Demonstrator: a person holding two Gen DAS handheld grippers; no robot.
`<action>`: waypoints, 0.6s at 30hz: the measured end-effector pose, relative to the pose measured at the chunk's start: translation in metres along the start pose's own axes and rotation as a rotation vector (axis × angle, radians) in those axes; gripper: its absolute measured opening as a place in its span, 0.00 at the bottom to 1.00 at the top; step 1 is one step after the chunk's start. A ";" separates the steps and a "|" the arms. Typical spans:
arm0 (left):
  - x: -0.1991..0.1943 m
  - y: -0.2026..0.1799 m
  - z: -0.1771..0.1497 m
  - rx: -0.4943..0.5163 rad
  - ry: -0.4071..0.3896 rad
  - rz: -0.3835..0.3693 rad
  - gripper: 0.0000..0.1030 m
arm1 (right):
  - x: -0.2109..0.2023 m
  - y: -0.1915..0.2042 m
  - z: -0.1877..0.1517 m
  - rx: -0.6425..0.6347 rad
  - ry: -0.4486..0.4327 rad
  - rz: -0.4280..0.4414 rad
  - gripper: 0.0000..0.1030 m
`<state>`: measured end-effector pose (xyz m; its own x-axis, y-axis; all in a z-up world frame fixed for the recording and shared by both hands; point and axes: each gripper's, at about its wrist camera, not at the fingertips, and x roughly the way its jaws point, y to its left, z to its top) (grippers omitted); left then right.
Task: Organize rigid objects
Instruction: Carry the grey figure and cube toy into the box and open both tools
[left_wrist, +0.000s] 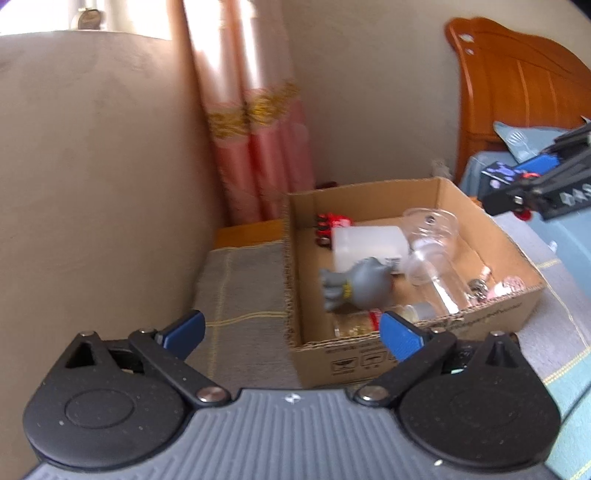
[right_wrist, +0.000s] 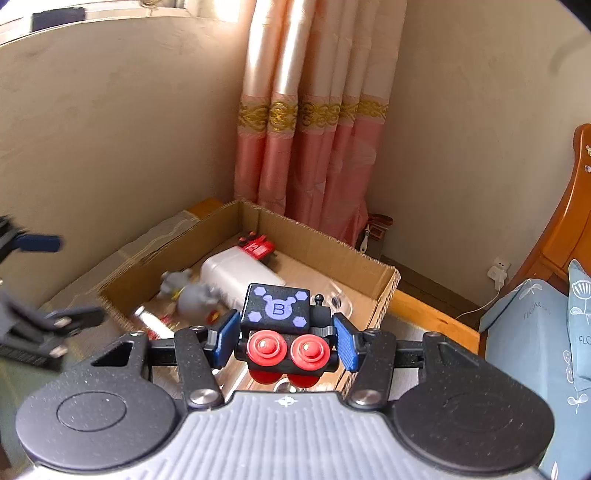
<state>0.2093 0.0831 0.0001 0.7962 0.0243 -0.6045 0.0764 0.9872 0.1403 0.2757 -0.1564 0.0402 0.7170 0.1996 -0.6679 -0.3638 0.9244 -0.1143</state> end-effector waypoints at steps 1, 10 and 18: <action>-0.002 0.003 -0.002 -0.015 0.000 0.005 0.98 | 0.007 -0.001 0.004 -0.001 0.009 -0.003 0.57; -0.003 0.021 -0.007 -0.054 0.021 0.010 0.98 | 0.085 -0.025 0.030 0.059 0.107 -0.009 0.57; -0.001 0.020 -0.011 -0.055 0.032 0.004 0.98 | 0.127 -0.047 0.049 0.116 0.142 -0.047 0.58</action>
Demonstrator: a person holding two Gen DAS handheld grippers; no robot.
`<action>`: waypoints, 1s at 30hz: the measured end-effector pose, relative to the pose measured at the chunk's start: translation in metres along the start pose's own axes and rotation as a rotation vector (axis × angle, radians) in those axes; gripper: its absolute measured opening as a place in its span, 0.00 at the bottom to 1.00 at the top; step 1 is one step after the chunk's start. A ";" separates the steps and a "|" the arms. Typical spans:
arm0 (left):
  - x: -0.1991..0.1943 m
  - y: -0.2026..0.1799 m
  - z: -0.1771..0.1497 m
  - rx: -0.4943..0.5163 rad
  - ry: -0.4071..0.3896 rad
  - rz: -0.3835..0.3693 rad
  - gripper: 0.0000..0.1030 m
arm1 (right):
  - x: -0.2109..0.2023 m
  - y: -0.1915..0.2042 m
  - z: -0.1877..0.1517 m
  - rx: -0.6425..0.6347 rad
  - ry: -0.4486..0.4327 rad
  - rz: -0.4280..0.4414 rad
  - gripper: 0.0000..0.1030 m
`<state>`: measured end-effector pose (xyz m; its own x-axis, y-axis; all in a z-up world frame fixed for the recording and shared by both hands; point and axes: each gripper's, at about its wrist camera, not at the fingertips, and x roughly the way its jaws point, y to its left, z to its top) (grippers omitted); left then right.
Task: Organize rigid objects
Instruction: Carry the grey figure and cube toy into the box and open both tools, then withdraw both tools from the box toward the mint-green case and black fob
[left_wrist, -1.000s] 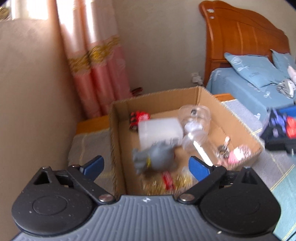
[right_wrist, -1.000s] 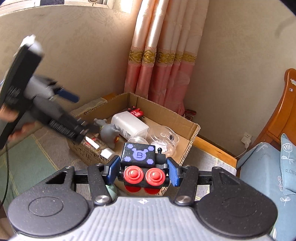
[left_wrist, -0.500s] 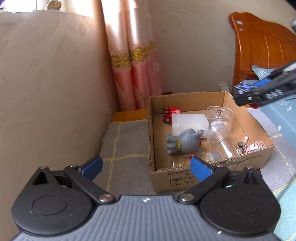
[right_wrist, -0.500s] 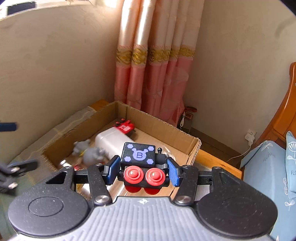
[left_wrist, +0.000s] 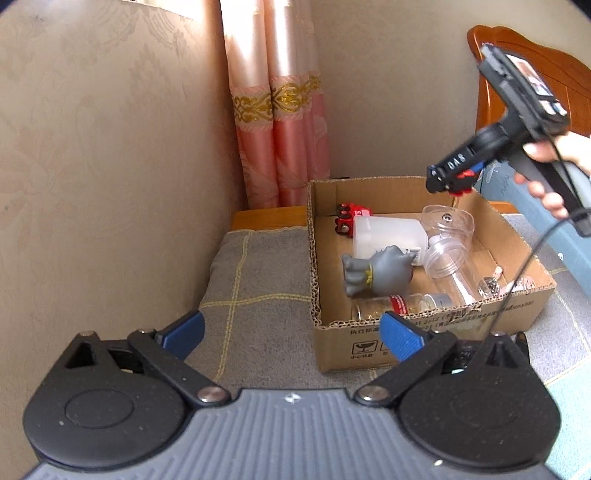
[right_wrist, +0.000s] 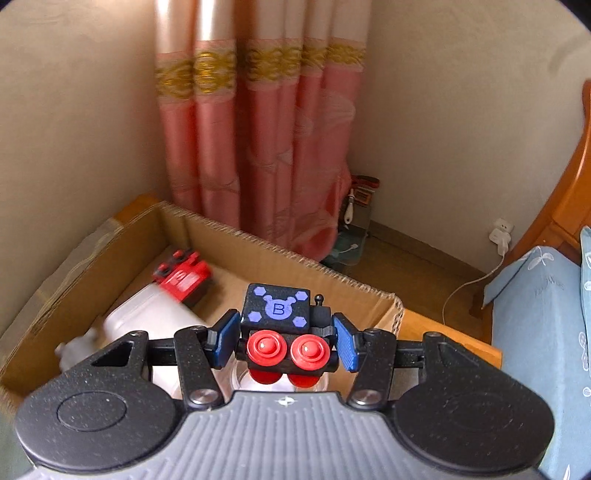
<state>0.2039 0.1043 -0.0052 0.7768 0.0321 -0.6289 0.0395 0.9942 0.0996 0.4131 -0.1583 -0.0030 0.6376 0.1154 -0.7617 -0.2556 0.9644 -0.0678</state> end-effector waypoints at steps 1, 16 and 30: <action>0.001 -0.001 -0.001 0.002 0.003 0.002 0.98 | 0.003 -0.002 0.002 0.007 -0.001 -0.005 0.58; -0.006 -0.001 -0.003 -0.009 0.015 -0.004 0.98 | -0.029 -0.007 -0.012 0.045 -0.031 -0.004 0.93; -0.029 -0.015 -0.013 0.020 0.048 -0.053 0.98 | -0.107 0.013 -0.078 0.046 -0.103 0.041 1.00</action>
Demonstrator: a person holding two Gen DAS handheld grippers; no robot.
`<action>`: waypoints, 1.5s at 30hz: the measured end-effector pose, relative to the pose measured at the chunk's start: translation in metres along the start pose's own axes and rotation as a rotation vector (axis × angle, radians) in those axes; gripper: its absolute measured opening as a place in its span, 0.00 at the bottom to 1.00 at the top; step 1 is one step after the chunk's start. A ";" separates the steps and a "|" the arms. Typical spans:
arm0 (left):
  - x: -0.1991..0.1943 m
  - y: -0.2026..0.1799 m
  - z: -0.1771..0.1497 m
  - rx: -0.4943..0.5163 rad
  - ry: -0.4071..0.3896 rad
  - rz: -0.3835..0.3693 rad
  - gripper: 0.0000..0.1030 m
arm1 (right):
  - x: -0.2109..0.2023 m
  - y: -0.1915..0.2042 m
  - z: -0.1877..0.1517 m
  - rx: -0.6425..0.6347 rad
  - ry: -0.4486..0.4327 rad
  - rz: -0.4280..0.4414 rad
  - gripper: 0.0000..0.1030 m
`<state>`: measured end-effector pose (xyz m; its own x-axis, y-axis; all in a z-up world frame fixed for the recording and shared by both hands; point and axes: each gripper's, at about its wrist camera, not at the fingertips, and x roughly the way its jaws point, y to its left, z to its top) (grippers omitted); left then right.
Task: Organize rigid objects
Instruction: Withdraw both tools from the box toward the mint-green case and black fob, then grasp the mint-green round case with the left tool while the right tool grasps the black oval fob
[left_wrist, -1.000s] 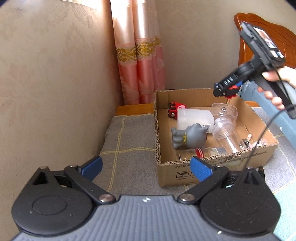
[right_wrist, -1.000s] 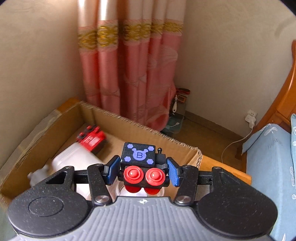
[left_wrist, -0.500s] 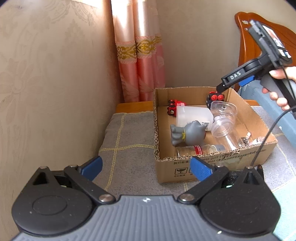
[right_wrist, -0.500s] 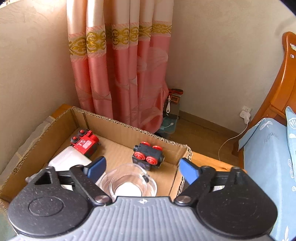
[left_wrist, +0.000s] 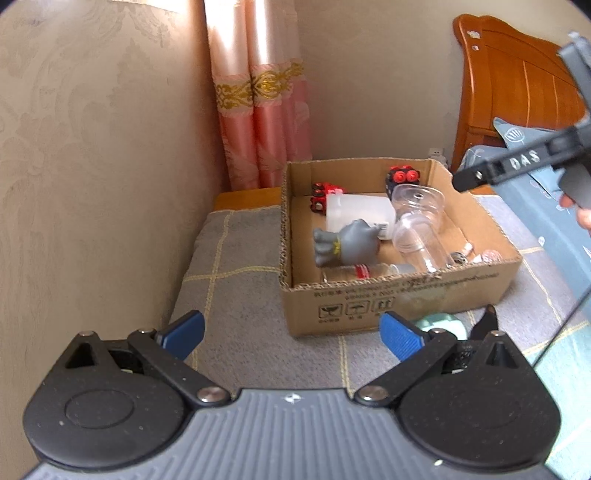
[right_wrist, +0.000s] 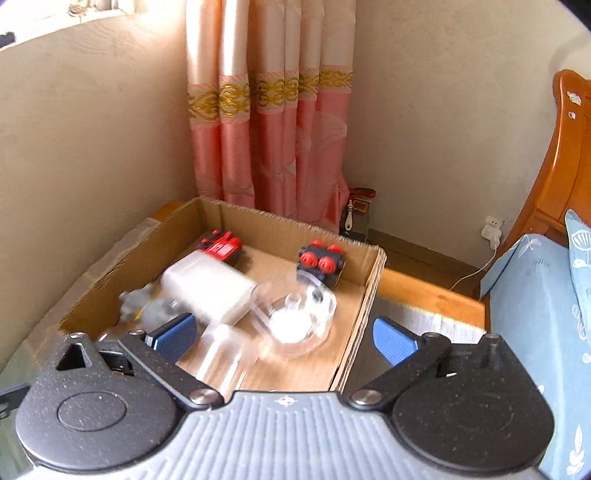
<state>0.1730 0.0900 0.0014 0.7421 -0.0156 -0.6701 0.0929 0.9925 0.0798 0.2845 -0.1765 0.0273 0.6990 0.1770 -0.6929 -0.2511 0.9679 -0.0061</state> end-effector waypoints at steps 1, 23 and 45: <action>-0.002 -0.001 -0.001 0.003 0.001 -0.004 0.98 | -0.006 0.002 -0.007 0.007 -0.005 0.001 1.00; 0.002 -0.012 -0.019 0.009 0.054 -0.043 0.98 | 0.010 0.060 -0.157 0.095 0.072 -0.132 1.00; 0.056 -0.079 -0.014 0.138 0.134 -0.150 0.98 | -0.003 0.007 -0.185 0.178 0.062 -0.192 1.00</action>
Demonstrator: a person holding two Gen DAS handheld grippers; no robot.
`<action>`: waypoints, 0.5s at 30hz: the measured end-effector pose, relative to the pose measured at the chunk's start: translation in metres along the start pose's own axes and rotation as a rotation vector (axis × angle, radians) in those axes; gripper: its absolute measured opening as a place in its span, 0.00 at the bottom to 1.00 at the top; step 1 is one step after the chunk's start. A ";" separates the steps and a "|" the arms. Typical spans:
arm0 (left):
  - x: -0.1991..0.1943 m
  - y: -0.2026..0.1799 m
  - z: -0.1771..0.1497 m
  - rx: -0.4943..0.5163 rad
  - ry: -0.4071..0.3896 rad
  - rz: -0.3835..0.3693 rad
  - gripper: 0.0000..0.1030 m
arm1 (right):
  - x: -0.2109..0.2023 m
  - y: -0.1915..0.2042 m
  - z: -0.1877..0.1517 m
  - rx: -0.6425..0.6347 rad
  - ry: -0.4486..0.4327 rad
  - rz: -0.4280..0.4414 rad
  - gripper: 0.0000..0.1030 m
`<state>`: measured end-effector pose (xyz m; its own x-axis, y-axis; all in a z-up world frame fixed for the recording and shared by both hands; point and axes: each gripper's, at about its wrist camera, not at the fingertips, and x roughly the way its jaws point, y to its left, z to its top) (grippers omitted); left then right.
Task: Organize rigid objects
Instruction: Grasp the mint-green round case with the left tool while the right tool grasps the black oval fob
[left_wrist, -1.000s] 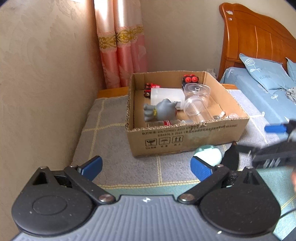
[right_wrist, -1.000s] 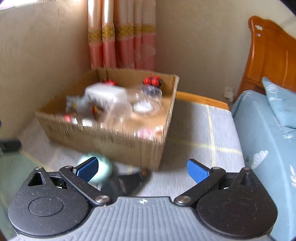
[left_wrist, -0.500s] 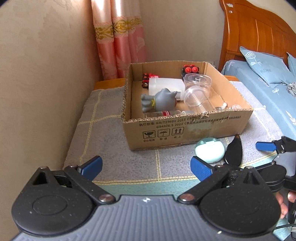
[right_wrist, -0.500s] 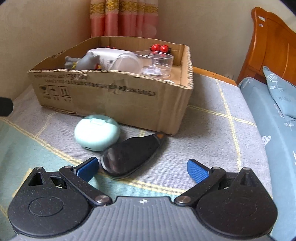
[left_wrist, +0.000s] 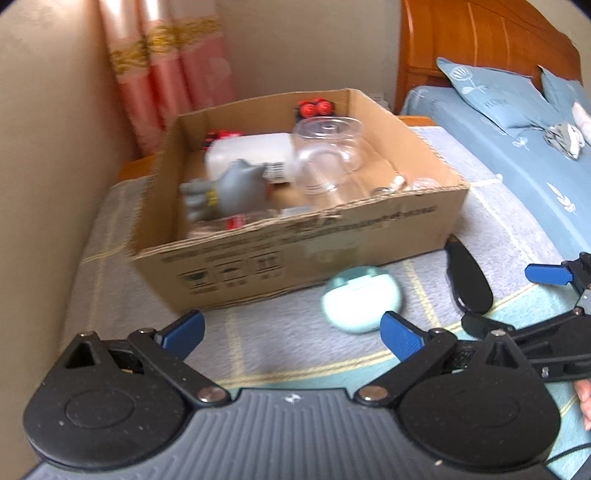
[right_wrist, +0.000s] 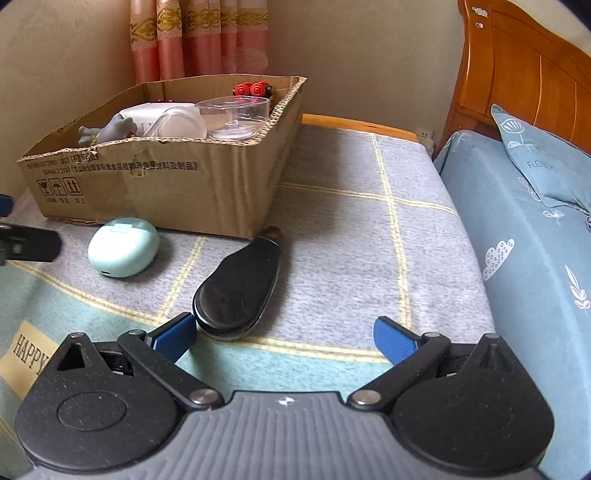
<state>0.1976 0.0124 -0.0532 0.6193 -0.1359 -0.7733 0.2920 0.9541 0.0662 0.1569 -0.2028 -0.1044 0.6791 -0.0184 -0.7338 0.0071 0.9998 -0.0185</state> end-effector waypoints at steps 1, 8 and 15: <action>0.005 -0.004 0.001 0.002 0.006 -0.009 0.98 | -0.001 -0.001 -0.001 -0.006 -0.004 0.005 1.00; 0.035 -0.025 0.002 -0.025 0.054 -0.038 0.98 | -0.004 -0.006 -0.005 -0.031 -0.018 0.029 1.00; 0.052 -0.028 0.002 -0.100 0.064 -0.014 0.98 | -0.004 -0.007 -0.006 -0.046 -0.026 0.042 1.00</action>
<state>0.2229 -0.0218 -0.0940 0.5665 -0.1352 -0.8129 0.2241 0.9746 -0.0059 0.1495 -0.2098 -0.1055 0.6968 0.0243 -0.7169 -0.0552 0.9983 -0.0198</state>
